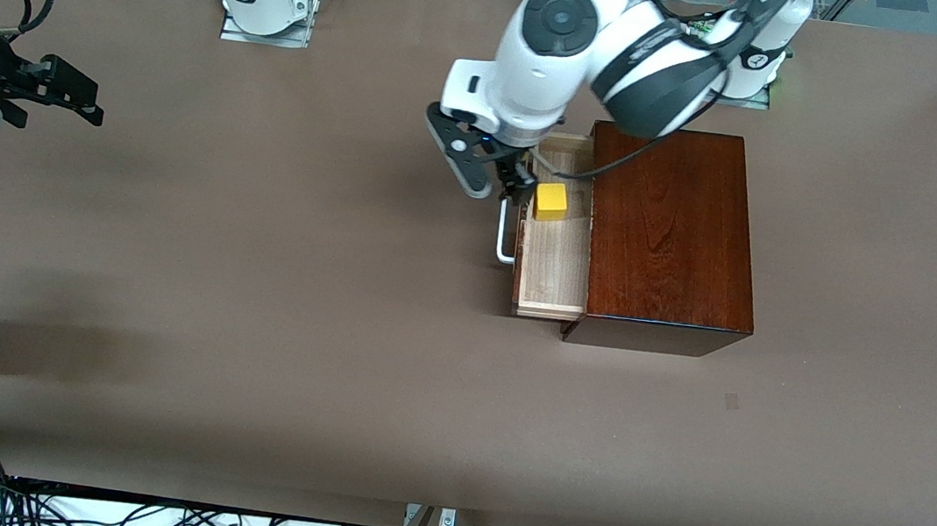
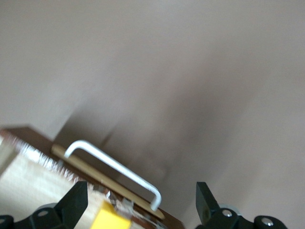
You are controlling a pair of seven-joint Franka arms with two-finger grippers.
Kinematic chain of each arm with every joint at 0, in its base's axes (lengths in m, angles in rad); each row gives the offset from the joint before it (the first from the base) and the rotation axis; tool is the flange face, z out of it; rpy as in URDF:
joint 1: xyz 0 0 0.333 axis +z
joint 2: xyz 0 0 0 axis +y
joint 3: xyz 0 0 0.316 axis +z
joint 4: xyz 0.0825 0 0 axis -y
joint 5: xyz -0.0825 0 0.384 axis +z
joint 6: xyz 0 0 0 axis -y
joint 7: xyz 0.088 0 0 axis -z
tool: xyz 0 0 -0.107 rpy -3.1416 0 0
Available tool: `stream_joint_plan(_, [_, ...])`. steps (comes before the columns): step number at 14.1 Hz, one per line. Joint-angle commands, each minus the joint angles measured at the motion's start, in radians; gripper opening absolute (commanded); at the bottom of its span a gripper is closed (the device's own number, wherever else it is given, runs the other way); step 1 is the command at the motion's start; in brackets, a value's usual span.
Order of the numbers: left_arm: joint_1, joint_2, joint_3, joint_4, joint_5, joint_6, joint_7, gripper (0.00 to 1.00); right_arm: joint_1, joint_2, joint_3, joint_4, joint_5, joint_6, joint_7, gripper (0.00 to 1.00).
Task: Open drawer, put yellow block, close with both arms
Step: 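Move the left gripper down to the drawer front beside the handle, then push the drawer shut into the box with the left gripper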
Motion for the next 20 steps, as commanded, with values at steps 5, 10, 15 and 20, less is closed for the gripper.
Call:
stream_joint_plan(5, [-0.039,0.124,0.014,0.044,0.188,0.018,0.472,1.0,0.005,-0.004,0.014,0.024,-0.016,0.012,0.016,1.0])
stream_joint_plan(10, [-0.031,0.131,0.017,0.004,0.215,-0.022,0.509,1.0,0.005,0.004,0.013,0.022,-0.019,0.006,0.009,1.0])
stream_joint_plan(15, [-0.033,0.134,0.022,-0.042,0.218,-0.024,0.373,1.0,0.005,0.002,0.014,0.022,-0.019,-0.002,0.017,1.0])
stream_joint_plan(20, [-0.037,0.131,0.017,-0.054,0.308,-0.019,0.377,1.0,0.006,0.004,0.017,0.022,-0.015,-0.002,0.02,1.0])
